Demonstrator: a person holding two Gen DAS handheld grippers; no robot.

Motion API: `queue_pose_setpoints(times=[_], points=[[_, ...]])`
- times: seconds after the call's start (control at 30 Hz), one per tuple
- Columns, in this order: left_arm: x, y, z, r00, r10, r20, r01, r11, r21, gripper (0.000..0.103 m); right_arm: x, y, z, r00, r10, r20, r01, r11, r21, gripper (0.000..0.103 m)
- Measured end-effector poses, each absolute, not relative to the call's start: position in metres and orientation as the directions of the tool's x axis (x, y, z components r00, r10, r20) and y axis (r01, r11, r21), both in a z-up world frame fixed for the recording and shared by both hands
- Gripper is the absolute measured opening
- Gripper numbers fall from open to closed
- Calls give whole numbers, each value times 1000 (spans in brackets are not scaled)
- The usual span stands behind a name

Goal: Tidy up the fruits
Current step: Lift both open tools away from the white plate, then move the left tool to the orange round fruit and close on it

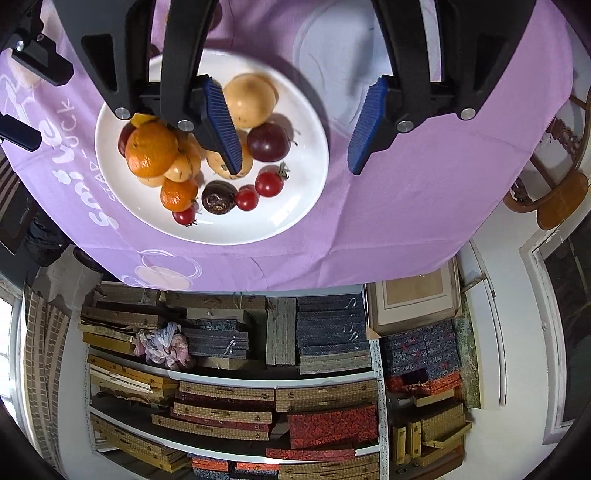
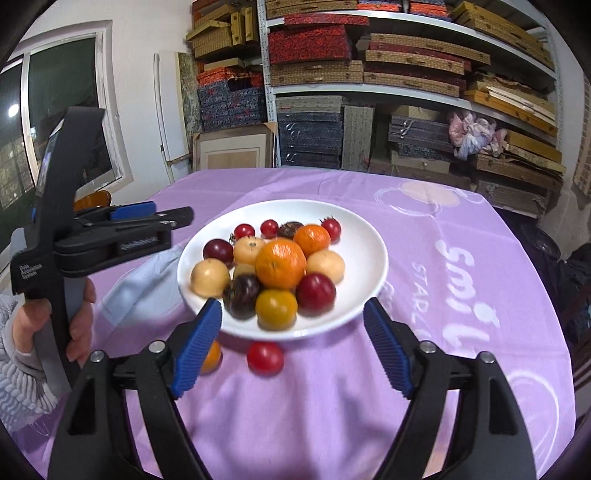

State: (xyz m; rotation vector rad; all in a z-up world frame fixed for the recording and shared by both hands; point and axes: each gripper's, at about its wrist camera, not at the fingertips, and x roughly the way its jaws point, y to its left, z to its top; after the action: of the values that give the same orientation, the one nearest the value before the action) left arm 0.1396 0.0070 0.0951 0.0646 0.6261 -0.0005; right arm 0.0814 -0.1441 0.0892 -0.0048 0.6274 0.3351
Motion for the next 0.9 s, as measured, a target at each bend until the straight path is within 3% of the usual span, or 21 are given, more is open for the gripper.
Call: queue_pose_setpoints(times=[0.17,0.3,0.5,0.9], points=[[104,9,88,795,6,-606,20,999,35,60,50,-159,72,771,301,-562,-283,951,120,78],[83,9,75,775,3,-632,19,999,28,71,43,-166,61,781,280,-559,-258,959,120,87],[68,2,48,733,-42,-679,55,998,-2,71,47,-189,60,795,271,-542,-199,962,188,95],[77,-34,30,700,-118,-705,181,983,14,71,50,-210,63,798,276,-536,-145,951,273,95]])
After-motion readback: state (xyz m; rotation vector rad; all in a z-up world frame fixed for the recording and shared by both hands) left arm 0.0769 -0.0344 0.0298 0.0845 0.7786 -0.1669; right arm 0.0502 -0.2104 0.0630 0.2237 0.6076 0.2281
